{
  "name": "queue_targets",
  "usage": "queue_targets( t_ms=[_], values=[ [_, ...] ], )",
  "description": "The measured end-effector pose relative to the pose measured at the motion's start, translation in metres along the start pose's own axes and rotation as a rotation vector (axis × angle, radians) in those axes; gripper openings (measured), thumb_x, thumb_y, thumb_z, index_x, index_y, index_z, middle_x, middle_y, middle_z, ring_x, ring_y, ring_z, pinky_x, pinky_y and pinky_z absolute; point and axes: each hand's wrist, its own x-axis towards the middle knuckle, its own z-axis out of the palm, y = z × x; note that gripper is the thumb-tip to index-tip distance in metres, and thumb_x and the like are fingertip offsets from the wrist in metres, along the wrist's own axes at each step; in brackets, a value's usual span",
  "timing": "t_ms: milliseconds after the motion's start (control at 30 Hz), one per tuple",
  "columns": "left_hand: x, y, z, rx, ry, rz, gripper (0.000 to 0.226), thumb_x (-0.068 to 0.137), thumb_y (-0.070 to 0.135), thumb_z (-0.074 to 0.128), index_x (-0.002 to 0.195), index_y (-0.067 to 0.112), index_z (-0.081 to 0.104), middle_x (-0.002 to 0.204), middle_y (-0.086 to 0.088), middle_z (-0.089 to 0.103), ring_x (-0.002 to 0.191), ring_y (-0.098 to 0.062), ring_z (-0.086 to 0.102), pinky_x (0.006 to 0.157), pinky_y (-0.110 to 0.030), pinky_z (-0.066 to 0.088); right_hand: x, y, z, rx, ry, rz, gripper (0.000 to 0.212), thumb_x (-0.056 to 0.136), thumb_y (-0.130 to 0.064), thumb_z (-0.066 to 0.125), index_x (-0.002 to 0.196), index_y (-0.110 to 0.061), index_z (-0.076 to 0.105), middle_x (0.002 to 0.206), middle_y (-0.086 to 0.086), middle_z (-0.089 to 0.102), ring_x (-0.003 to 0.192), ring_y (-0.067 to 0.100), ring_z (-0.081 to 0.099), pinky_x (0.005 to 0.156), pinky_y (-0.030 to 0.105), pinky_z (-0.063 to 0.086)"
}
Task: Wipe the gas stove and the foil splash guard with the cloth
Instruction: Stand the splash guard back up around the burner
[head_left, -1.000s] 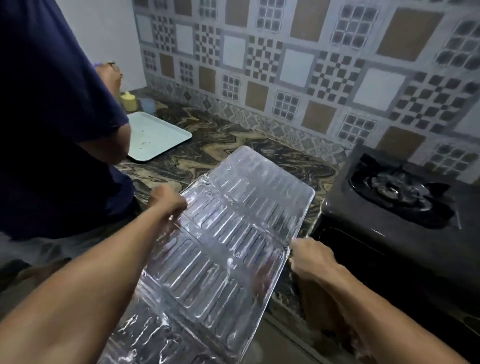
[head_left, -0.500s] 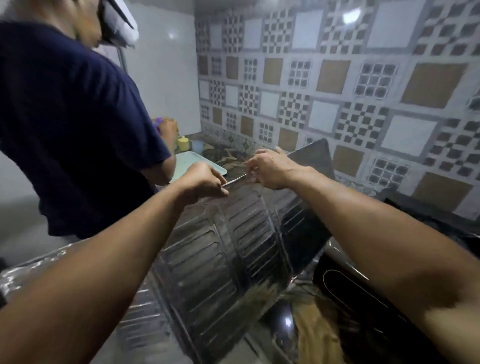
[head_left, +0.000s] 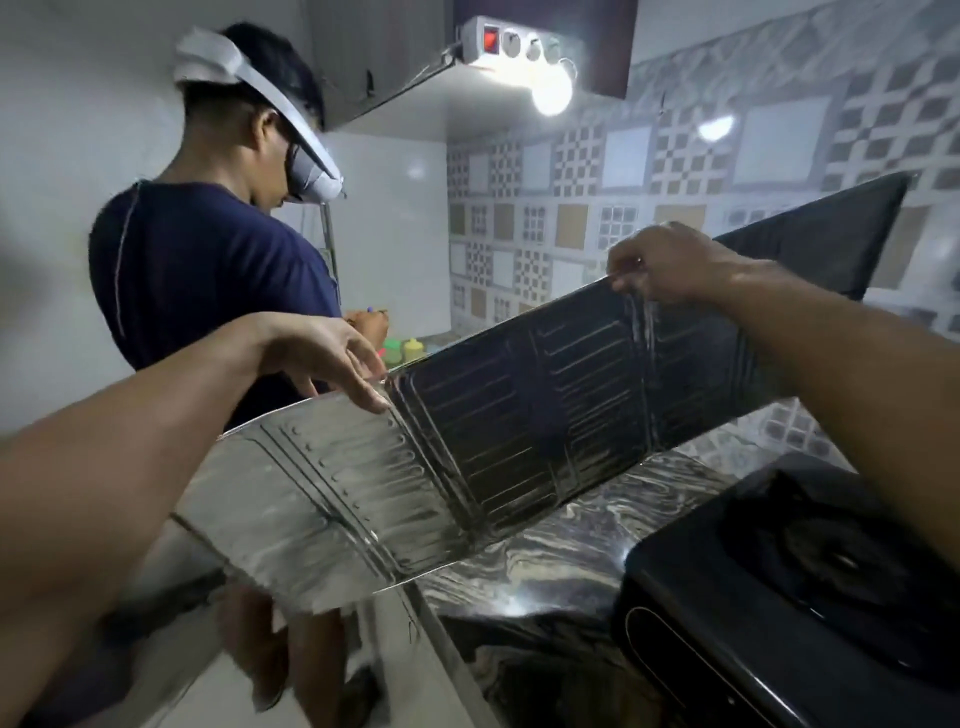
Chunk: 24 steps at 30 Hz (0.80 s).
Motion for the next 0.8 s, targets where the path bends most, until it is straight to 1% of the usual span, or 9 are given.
queue_targets(
  t_ms=[67, 133, 167, 300, 400, 467, 567, 667, 800],
  values=[
    [0.003, 0.002, 0.007, -0.022, 0.058, 0.041, 0.069, 0.038, 0.046, 0.094, 0.085, 0.005, 0.064, 0.077, -0.002, 0.059, 0.071, -0.016, 0.051, 0.066, -0.025, 0.040, -0.007, 0.012, -0.011, -0.054, 0.065, 0.013, 0.009, 0.089, -0.022, 0.065, 0.097, -0.020, 0.069, 0.098, 0.002, 0.066, 0.088, 0.021, 0.056, 0.081, 0.033, 0.041],
    [0.011, 0.010, 0.013, -0.016, 0.156, 0.073, 0.046, 0.061, 0.034, 0.090, 0.068, 0.005, 0.055, 0.064, -0.005, 0.039, 0.062, -0.018, 0.035, 0.054, -0.024, 0.027, -0.016, 0.025, -0.021, -0.119, 0.109, 0.064, 0.014, 0.090, -0.024, 0.065, 0.102, -0.018, 0.069, 0.105, 0.004, 0.066, 0.089, 0.022, 0.053, 0.083, 0.036, 0.042],
    [0.015, 0.015, 0.014, 0.004, 0.229, 0.072, 0.039, 0.068, 0.030, 0.086, 0.066, 0.005, 0.056, 0.063, -0.005, 0.038, 0.061, -0.018, 0.034, 0.054, -0.025, 0.027, -0.020, 0.032, -0.027, -0.134, 0.129, 0.097, 0.015, 0.089, -0.025, 0.065, 0.103, -0.018, 0.069, 0.106, 0.005, 0.065, 0.088, 0.022, 0.052, 0.084, 0.037, 0.043],
    [0.029, 0.050, 0.013, -0.005, 0.397, 0.041, 0.016, 0.081, 0.013, 0.073, 0.081, -0.003, 0.072, 0.077, -0.017, 0.065, 0.067, -0.024, 0.057, 0.067, -0.032, 0.043, -0.037, 0.057, -0.044, -0.160, 0.219, 0.197, 0.015, 0.086, -0.017, 0.068, 0.101, -0.019, 0.070, 0.091, 0.004, 0.062, 0.082, 0.022, 0.051, 0.075, 0.034, 0.044],
    [0.033, 0.087, 0.020, -0.063, 0.433, 0.063, 0.017, 0.083, 0.014, 0.071, 0.073, 0.001, 0.067, 0.074, -0.016, 0.064, 0.070, -0.026, 0.059, 0.065, -0.032, 0.043, -0.052, 0.072, -0.053, -0.172, 0.292, 0.254, 0.018, 0.086, -0.014, 0.067, 0.102, -0.019, 0.071, 0.089, 0.005, 0.066, 0.078, 0.021, 0.051, 0.072, 0.031, 0.041],
    [0.042, 0.114, 0.028, -0.160, 0.454, 0.105, 0.025, 0.082, 0.019, 0.074, 0.068, 0.001, 0.064, 0.065, -0.012, 0.058, 0.060, -0.023, 0.053, 0.056, -0.028, 0.036, -0.064, 0.084, -0.059, -0.181, 0.341, 0.287, 0.019, 0.086, -0.011, 0.065, 0.103, -0.018, 0.071, 0.089, 0.007, 0.069, 0.076, 0.021, 0.049, 0.075, 0.032, 0.040],
    [0.053, 0.149, 0.041, -0.355, 0.414, 0.179, 0.030, 0.078, 0.024, 0.079, 0.065, 0.005, 0.060, 0.059, -0.007, 0.053, 0.050, -0.018, 0.046, 0.050, -0.023, 0.032, -0.080, 0.100, -0.063, -0.205, 0.394, 0.376, 0.016, 0.088, -0.010, 0.062, 0.100, -0.017, 0.071, 0.078, 0.007, 0.060, 0.075, 0.022, 0.046, 0.081, 0.038, 0.043],
    [0.068, 0.176, 0.051, -0.504, 0.327, 0.241, 0.023, 0.070, 0.019, 0.084, 0.079, 0.004, 0.069, 0.073, -0.007, 0.065, 0.071, -0.021, 0.060, 0.068, -0.031, 0.046, -0.095, 0.116, -0.066, -0.256, 0.433, 0.463, 0.015, 0.089, -0.008, 0.059, 0.097, -0.013, 0.070, 0.081, 0.011, 0.062, 0.079, 0.028, 0.052, 0.087, 0.042, 0.042],
    [0.085, 0.208, 0.067, -0.691, 0.164, 0.376, 0.015, 0.067, 0.004, 0.078, 0.058, 0.012, 0.070, 0.064, -0.003, 0.065, 0.062, -0.019, 0.061, 0.064, -0.026, 0.049, -0.117, 0.138, -0.069, -0.288, 0.512, 0.531, 0.018, 0.085, 0.001, 0.055, 0.092, -0.010, 0.068, 0.081, 0.011, 0.064, 0.088, 0.034, 0.059, 0.091, 0.043, 0.036]
  ],
)
